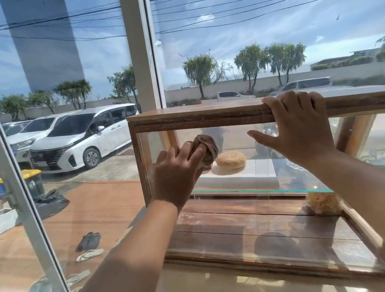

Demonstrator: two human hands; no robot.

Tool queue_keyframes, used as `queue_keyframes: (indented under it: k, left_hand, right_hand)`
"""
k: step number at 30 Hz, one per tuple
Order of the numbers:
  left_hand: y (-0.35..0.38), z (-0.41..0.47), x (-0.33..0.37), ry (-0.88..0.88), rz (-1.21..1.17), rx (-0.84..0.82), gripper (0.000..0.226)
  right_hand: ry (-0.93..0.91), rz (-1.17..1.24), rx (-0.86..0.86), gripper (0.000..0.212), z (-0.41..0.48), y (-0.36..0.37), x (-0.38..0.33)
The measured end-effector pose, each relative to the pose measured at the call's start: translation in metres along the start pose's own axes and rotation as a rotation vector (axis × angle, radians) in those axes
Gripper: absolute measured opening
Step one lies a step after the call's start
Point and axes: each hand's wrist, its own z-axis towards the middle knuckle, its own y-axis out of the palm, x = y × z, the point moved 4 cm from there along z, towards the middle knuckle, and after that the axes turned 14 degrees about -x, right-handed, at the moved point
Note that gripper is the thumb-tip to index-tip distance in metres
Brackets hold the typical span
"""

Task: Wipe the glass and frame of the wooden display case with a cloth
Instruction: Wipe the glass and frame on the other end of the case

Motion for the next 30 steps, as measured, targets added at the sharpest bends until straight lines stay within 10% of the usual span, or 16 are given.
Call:
queue_keyframes:
  k: [10, 30]
  left_hand:
    - [0.012, -0.027, -0.034, -0.9, -0.537, 0.01, 0.042]
    - [0.01, 0.015, 0.082, -0.108, -0.251, 0.047, 0.046]
  right_hand:
    - [0.013, -0.035, 0.015, 0.072, 0.0, 0.001, -0.003]
    - [0.021, -0.001, -0.018, 0.072, 0.0, -0.002, -0.002]
